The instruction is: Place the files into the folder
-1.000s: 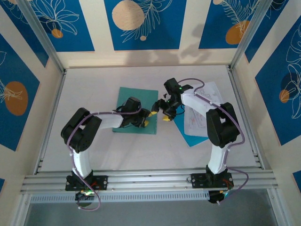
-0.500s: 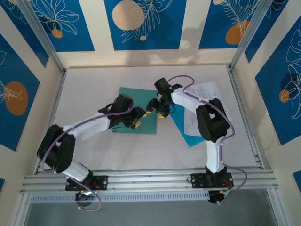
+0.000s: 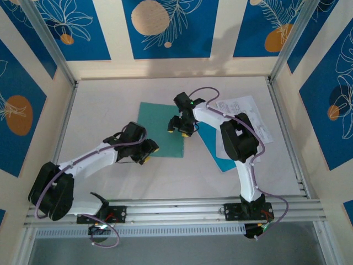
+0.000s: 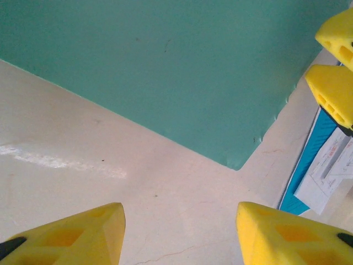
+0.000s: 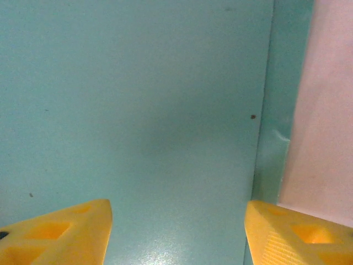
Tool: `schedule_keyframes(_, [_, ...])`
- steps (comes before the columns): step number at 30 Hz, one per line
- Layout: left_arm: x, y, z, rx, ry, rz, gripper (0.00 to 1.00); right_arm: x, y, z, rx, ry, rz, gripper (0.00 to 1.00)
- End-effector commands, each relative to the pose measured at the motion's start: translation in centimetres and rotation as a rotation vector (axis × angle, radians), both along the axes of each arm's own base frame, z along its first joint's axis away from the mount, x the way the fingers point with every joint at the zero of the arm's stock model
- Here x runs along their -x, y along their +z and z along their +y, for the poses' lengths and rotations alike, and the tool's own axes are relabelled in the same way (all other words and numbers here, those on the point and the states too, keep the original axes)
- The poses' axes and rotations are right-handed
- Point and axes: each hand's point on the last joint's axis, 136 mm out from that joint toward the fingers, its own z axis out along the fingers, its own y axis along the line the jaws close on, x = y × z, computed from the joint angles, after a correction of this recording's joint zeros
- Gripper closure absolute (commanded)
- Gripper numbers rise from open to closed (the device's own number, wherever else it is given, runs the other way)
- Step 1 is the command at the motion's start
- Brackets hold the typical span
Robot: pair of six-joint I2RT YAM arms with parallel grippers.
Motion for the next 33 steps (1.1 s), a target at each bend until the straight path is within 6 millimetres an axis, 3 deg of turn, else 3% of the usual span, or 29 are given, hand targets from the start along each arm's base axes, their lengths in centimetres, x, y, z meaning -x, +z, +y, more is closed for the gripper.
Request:
schedule_keyframes(1, [0.4, -0.4, 1.0, -0.03, 0.0, 0.005, 0.45, 0.5, -0.5, -0.4, 0.044, 0.01, 0.015, 0.34])
schedule_keyframes(16, [0.0, -0.9, 0.4, -0.006, -0.002, 0.01, 0.44, 0.8, -1.8, 0.2, 0.039, 0.019, 0.069, 0.34])
schedule_keyframes(22, [0.0, -2.1, 0.3, 0.027, 0.042, 0.019, 0.43, 1.4, -2.4, -0.4, 0.064, 0.007, 0.095, 0.34])
schedule_keyframes(33, [-2.7, -3.8, 0.7, 0.107, 0.24, -0.074, 0.42, 2.0, -2.5, -0.6, 0.068, 0.006, 0.115, 0.34])
